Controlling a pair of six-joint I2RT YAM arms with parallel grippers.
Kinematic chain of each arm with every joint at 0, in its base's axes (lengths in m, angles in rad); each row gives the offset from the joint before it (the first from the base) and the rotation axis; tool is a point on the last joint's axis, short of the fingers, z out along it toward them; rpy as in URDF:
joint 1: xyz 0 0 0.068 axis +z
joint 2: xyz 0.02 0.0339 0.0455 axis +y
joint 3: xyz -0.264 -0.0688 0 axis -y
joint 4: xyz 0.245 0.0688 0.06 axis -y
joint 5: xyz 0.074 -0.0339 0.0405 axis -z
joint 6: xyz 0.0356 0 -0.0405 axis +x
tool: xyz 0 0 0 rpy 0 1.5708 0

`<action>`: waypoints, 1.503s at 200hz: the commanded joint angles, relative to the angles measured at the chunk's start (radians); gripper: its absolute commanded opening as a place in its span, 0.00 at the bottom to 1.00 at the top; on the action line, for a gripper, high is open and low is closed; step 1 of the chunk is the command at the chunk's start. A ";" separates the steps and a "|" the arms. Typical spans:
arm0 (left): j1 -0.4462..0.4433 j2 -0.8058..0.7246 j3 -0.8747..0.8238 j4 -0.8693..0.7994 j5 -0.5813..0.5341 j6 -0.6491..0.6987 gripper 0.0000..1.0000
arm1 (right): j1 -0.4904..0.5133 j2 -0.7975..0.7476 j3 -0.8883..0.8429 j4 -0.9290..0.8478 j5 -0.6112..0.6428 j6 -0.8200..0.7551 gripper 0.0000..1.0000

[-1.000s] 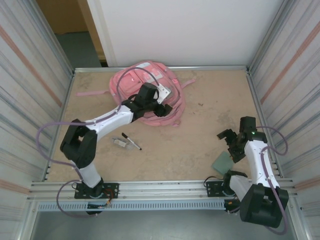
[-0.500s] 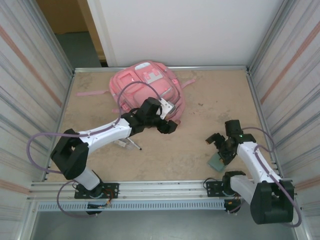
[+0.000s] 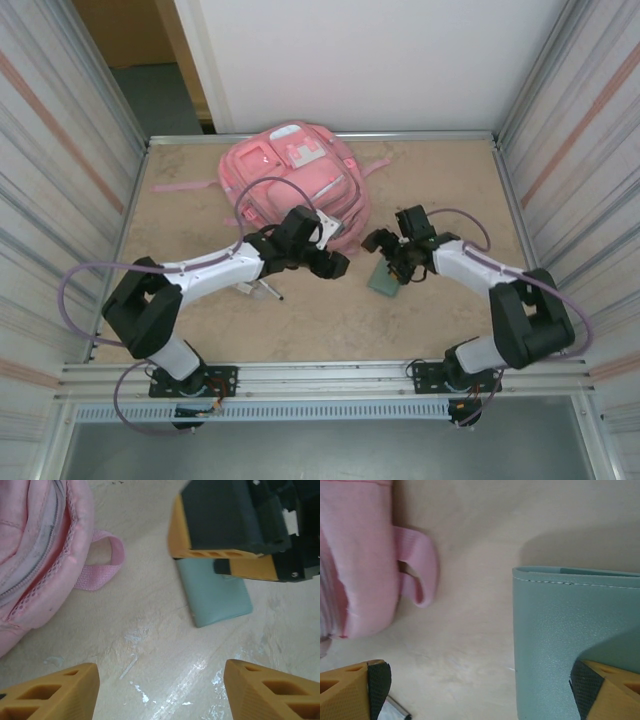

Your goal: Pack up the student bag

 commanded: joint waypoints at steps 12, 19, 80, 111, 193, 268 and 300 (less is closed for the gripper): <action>-0.043 0.096 0.045 0.017 0.026 -0.139 0.64 | -0.069 0.039 0.078 -0.080 -0.151 -0.141 0.81; -0.051 0.124 0.061 0.022 0.035 -0.166 0.64 | -0.102 0.031 0.086 -0.129 -0.171 -0.192 0.77; -0.053 0.323 0.246 0.019 0.213 -0.377 0.56 | -0.370 -0.027 -0.033 -0.252 -0.422 -0.566 0.52; -0.053 0.392 0.314 0.000 0.241 -0.406 0.52 | -0.354 -0.016 -0.081 -0.164 -0.441 -0.569 0.51; -0.052 0.483 0.385 -0.009 0.227 -0.414 0.41 | -0.378 0.042 -0.137 -0.040 -0.498 -0.590 0.47; -0.044 0.492 0.371 -0.015 0.254 -0.402 0.39 | -0.388 0.113 -0.155 0.015 -0.500 -0.582 0.52; -0.036 0.489 0.371 -0.016 0.301 -0.381 0.39 | -0.365 0.131 -0.152 0.064 -0.543 -0.568 0.51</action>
